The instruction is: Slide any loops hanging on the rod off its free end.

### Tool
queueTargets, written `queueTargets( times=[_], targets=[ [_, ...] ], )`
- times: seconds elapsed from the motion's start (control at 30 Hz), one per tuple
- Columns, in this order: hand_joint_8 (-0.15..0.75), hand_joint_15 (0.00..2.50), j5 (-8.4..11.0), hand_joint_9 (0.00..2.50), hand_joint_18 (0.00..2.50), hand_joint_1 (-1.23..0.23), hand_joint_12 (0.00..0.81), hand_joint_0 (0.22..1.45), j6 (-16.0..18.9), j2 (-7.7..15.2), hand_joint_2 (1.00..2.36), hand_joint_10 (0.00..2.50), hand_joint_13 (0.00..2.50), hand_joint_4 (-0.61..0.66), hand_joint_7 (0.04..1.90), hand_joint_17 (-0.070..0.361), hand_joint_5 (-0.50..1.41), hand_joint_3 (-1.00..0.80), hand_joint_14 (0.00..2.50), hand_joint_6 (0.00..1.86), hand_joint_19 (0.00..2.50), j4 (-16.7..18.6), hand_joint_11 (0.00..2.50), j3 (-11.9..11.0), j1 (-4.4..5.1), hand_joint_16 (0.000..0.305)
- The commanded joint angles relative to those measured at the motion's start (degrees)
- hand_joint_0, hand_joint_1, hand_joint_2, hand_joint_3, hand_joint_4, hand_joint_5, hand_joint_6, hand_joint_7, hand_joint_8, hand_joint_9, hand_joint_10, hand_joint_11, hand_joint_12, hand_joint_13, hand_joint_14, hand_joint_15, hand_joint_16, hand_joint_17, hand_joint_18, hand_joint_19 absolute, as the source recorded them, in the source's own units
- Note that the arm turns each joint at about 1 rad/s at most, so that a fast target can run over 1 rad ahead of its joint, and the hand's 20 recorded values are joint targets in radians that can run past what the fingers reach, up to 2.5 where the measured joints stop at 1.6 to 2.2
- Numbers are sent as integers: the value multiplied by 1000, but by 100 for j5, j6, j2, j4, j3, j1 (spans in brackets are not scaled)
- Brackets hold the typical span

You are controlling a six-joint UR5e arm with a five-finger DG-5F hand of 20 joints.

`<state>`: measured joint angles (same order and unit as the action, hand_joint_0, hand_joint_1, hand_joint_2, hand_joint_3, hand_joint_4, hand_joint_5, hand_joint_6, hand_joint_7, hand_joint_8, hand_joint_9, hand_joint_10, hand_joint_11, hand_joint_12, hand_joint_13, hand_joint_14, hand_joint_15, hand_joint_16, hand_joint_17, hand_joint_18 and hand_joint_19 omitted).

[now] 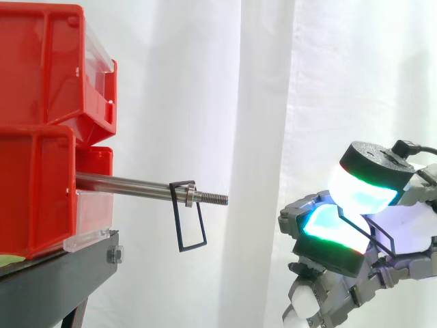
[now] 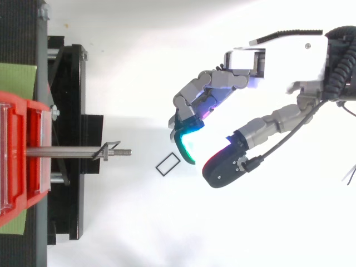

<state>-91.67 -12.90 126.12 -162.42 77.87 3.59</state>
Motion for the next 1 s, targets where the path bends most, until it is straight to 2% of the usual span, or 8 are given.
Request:
queueTargets(
  times=[0.0, 0.3, 0.6, 0.97],
  targets=[
    [285, 0, 0, 893, 496, -669, 229, 590, -2, 0, 1021, 4, 658, -44, 1327, 74, -179, -195, 0, 875, 68, 0, 139, 0, 1, 33],
    [269, 0, 0, 890, 465, -641, 222, 600, -2, 0, 1019, 4, 632, -64, 1340, 74, -184, -236, 0, 876, 50, 0, 128, 0, 1, 33],
    [289, 0, 0, 901, 433, -581, 216, 600, -2, 0, 1018, 4, 625, -16, 1330, 73, -192, -255, 0, 885, 45, 0, 114, 0, 1, 33],
    [242, 0, 0, 845, 364, -550, 223, 591, -2, 0, 1015, 0, 584, 1, 1331, 74, -195, -271, 0, 890, 29, 0, 38, 0, -8, 33]
  ],
)
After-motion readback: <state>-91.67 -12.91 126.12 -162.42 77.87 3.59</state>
